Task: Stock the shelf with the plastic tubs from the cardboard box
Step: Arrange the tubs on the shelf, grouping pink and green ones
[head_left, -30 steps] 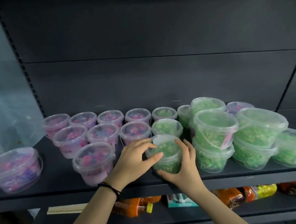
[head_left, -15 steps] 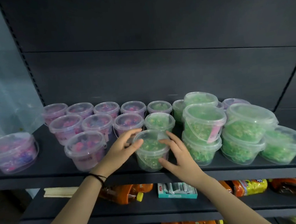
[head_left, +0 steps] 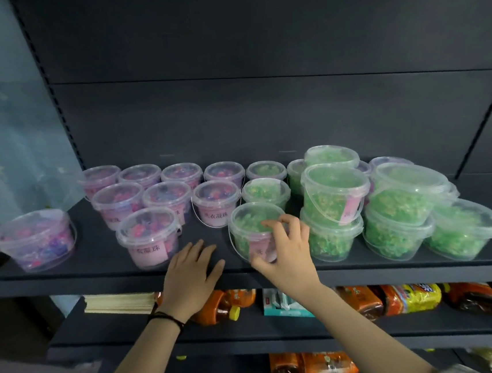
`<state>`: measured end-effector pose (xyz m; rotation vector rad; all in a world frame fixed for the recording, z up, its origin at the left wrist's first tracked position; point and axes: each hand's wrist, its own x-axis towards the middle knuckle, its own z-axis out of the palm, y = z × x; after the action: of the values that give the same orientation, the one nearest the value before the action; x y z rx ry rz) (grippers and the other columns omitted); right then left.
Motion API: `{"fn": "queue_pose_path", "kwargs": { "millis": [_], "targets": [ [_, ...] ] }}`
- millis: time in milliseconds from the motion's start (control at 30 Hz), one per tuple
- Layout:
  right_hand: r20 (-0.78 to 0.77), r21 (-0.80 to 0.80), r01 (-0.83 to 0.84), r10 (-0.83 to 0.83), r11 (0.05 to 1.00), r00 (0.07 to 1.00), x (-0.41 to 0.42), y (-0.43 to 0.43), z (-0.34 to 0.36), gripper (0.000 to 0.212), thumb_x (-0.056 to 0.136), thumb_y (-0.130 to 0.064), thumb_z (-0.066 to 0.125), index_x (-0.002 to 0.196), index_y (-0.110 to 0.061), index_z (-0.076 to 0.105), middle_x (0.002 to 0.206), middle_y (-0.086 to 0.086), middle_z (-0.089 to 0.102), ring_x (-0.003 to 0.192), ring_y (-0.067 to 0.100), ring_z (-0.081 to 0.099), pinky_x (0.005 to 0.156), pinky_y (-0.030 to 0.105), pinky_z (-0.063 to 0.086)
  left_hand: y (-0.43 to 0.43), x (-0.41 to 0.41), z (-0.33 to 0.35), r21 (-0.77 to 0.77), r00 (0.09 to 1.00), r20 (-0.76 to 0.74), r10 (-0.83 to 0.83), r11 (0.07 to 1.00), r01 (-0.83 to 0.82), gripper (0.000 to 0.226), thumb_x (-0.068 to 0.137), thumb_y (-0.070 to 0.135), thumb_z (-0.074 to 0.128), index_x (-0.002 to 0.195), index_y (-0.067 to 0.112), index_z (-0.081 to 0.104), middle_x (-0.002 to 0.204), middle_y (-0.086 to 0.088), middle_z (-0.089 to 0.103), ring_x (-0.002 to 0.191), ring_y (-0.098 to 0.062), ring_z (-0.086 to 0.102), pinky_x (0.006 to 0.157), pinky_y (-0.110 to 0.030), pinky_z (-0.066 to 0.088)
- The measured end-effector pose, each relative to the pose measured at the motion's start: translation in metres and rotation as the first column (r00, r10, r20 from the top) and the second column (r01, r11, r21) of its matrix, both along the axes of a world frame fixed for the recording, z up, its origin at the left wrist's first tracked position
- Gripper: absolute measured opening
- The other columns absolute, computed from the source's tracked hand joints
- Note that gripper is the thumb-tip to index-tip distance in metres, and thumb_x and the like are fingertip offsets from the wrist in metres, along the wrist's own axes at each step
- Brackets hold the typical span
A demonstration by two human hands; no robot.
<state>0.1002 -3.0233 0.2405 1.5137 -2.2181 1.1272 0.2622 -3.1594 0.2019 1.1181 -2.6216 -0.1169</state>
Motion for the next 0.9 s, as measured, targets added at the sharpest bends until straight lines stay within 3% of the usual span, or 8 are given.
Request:
{"fn": "queue_pose_path", "kwargs": {
  "millis": [133, 333, 400, 500, 600, 667, 767, 900],
  "targets": [
    [-0.025, -0.051, 0.018, -0.019, 0.999, 1.000, 0.002, 0.006, -0.003, 0.040, 0.088, -0.028, 0.063, 0.126, -0.017, 0.058, 0.122, 0.007, 0.048, 0.115, 0.028, 0.039, 0.097, 0.043, 0.041, 0.000, 0.000, -0.001, -0.016, 1.000, -0.028, -0.007, 1.000, 0.007, 0.058, 0.097, 0.056, 0.024, 0.147, 0.029, 0.031, 0.156, 0.000, 0.028, 0.145, -0.020, 0.019, 0.117, -0.037, 0.014],
    [-0.199, -0.034, 0.127, -0.131, 0.991, 0.971, 0.017, -0.009, 0.007, 0.032, 0.085, -0.034, 0.070, 0.113, -0.021, 0.068, 0.111, 0.010, 0.057, 0.099, 0.034, 0.050, 0.081, 0.041, 0.050, -0.005, -0.001, -0.002, 0.023, 0.997, -0.075, -0.023, 0.999, 0.025, 0.057, 0.096, 0.056, 0.031, 0.145, 0.027, 0.036, 0.153, -0.001, 0.033, 0.143, -0.020, 0.024, 0.116, -0.039, 0.017],
    [-0.174, -0.005, 0.112, -0.111, 0.994, 0.978, 0.020, -0.011, 0.012, 0.037, 0.085, -0.039, 0.068, 0.118, -0.022, 0.066, 0.116, 0.010, 0.055, 0.106, 0.033, 0.047, 0.087, 0.041, 0.048, -0.006, -0.002, 0.004, 0.149, 0.961, -0.273, -0.038, 0.985, 0.082, 0.055, 0.096, 0.051, 0.038, 0.144, 0.024, 0.038, 0.150, -0.001, 0.039, 0.140, -0.019, 0.030, 0.114, -0.039, 0.022],
    [-0.047, 0.015, 0.014, -0.013, 1.000, 0.999, 0.019, 0.002, 0.016, 0.049, 0.088, -0.044, 0.063, 0.131, -0.021, 0.057, 0.129, 0.008, 0.047, 0.120, 0.026, 0.038, 0.100, 0.034, 0.039, 0.005, -0.006, 0.027, 0.295, 0.794, -0.606, -0.051, 0.912, 0.284, 0.052, 0.095, 0.048, 0.042, 0.143, 0.031, 0.036, 0.147, 0.008, 0.039, 0.136, -0.007, 0.032, 0.112, -0.032, 0.026],
    [0.017, -0.123, -0.075, 0.078, 0.990, 0.997, 0.010, 0.034, 0.022, 0.042, 0.091, -0.037, 0.059, 0.126, -0.015, 0.058, 0.124, 0.003, 0.049, 0.116, 0.018, 0.046, 0.095, 0.029, 0.044, 0.023, -0.021, 0.045, 0.221, 0.744, -0.647, -0.168, 0.892, 0.394, 0.047, 0.089, 0.053, 0.044, 0.134, 0.037, 0.045, 0.142, 0.011, 0.039, 0.134, -0.004, 0.032, 0.111, -0.029, 0.025],
    [0.037, -0.212, -0.083, 0.093, 0.974, 0.995, -0.001, 0.059, 0.025, 0.036, 0.092, -0.035, 0.055, 0.121, -0.014, 0.060, 0.119, -0.001, 0.050, 0.109, 0.011, 0.051, 0.087, 0.024, 0.048, 0.036, -0.033, 0.051, 0.261, 0.753, -0.644, -0.136, 0.886, 0.383, 0.039, 0.087, 0.051, 0.050, 0.124, 0.040, 0.051, 0.138, 0.012, 0.032, 0.129, 0.002, 0.026, 0.108, -0.024, 0.020],
    [0.000, -0.361, 0.017, -0.019, 0.932, 1.000, -0.029, 0.094, 0.030, 0.028, 0.090, -0.027, 0.059, 0.113, -0.011, 0.063, 0.113, -0.001, 0.051, 0.105, 0.012, 0.053, 0.087, 0.016, 0.043, 0.051, -0.047, 0.050, 0.229, 0.741, -0.664, -0.104, 0.914, 0.334, 0.029, 0.088, 0.037, 0.061, 0.114, 0.031, 0.054, 0.132, 0.009, 0.032, 0.121, 0.003, 0.028, 0.103, -0.020, 0.021],
    [0.028, -0.451, 0.308, -0.332, 0.838, 0.943, -0.089, 0.128, 0.039, 0.045, 0.081, -0.023, 0.075, 0.121, -0.010, 0.057, 0.122, 0.011, 0.047, 0.114, 0.023, 0.042, 0.095, 0.025, 0.033, 0.067, -0.062, 0.050, 0.257, 0.709, -0.705, -0.019, 0.925, 0.281, 0.033, 0.083, 0.037, 0.068, 0.111, 0.028, 0.051, 0.127, 0.007, 0.037, 0.117, -0.004, 0.035, 0.098, -0.024, 0.027]
  ]
}}
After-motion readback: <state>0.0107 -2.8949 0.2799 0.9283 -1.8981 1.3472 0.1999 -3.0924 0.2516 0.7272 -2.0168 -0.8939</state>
